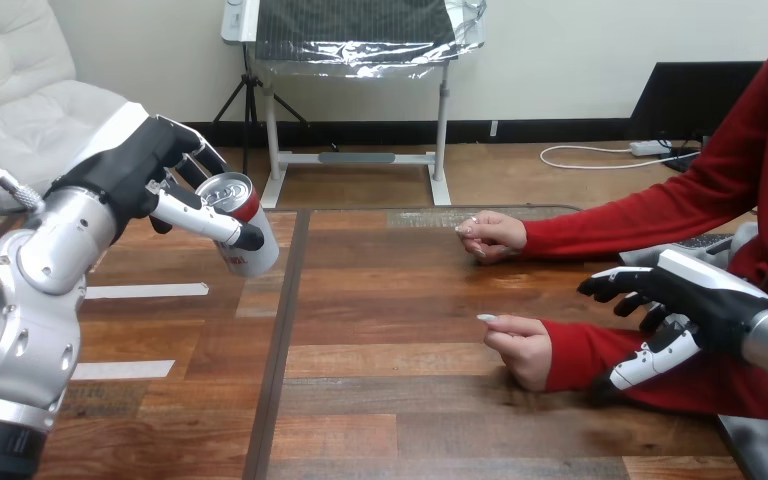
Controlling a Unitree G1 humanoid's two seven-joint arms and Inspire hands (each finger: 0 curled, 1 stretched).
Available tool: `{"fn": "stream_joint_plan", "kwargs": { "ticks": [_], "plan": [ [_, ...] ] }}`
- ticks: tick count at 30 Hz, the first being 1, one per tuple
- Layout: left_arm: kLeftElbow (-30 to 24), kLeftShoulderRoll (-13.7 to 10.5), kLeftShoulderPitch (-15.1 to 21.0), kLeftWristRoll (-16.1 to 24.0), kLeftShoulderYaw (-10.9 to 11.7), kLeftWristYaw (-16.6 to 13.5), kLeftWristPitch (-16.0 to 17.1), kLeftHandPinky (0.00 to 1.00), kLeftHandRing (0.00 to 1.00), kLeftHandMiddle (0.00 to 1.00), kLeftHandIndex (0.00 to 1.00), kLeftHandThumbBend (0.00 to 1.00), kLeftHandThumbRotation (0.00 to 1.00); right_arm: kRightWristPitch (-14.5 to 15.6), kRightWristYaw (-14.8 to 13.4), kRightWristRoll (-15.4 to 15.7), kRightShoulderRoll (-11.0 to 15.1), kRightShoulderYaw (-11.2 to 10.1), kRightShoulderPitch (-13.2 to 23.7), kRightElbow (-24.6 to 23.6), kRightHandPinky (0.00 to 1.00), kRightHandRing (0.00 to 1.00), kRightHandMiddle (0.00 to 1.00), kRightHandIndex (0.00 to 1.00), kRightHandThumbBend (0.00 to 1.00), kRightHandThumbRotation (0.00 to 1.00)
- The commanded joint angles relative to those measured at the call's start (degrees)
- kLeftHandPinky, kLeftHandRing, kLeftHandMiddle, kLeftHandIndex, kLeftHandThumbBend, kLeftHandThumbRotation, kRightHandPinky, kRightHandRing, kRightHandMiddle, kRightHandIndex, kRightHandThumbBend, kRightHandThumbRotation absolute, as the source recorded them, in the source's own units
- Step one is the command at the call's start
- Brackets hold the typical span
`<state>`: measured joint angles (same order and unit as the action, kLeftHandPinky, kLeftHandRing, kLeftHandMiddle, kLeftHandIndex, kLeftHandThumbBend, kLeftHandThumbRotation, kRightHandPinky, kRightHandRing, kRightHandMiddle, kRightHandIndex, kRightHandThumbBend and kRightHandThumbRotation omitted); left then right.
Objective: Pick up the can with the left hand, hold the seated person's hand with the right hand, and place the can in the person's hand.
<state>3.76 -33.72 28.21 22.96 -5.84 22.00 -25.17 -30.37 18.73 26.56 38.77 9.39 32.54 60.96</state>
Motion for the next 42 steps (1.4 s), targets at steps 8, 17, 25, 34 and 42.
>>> {"fn": "stream_joint_plan", "kwargs": {
  "ticks": [8, 17, 25, 34, 42],
  "plan": [
    [-2.9, -1.2, 3.3, 0.0, 1.5, -0.5, 0.6, 0.29, 0.35, 0.41, 0.43, 0.72, 0.00, -1.2, -1.8, -1.1, 1.4, -0.4, 6.7, 0.9, 0.73, 0.85, 0.86, 0.87, 1.00, 0.26],
    [-3.2, -1.0, 3.1, -0.2, 1.7, -0.5, 0.5, 0.30, 0.35, 0.41, 0.43, 0.72, 0.00, -0.9, -2.4, 0.4, 1.4, 0.7, 6.8, 1.6, 0.71, 0.83, 0.85, 0.86, 1.00, 0.28],
    [-2.9, -0.9, 3.1, -0.5, 1.8, -0.8, 0.7, 0.29, 0.35, 0.41, 0.43, 0.72, 0.00, 0.1, -2.8, 1.3, 1.0, 1.8, 6.7, 2.4, 0.72, 0.83, 0.85, 0.85, 1.00, 0.23],
    [-2.9, -1.0, 3.1, -0.6, 1.8, -0.7, 0.8, 0.29, 0.34, 0.41, 0.42, 0.72, 0.00, 2.6, -2.1, 1.8, 0.4, 3.2, 6.5, 2.6, 0.73, 0.84, 0.87, 0.85, 1.00, 0.23],
    [-3.3, -1.1, 3.0, -0.6, 1.7, -0.6, 0.7, 0.30, 0.35, 0.41, 0.43, 0.71, 0.00, 4.0, -2.9, 3.3, -0.2, 5.3, 6.5, 3.0, 0.71, 0.82, 0.86, 0.84, 1.00, 0.21]
  ]
}}
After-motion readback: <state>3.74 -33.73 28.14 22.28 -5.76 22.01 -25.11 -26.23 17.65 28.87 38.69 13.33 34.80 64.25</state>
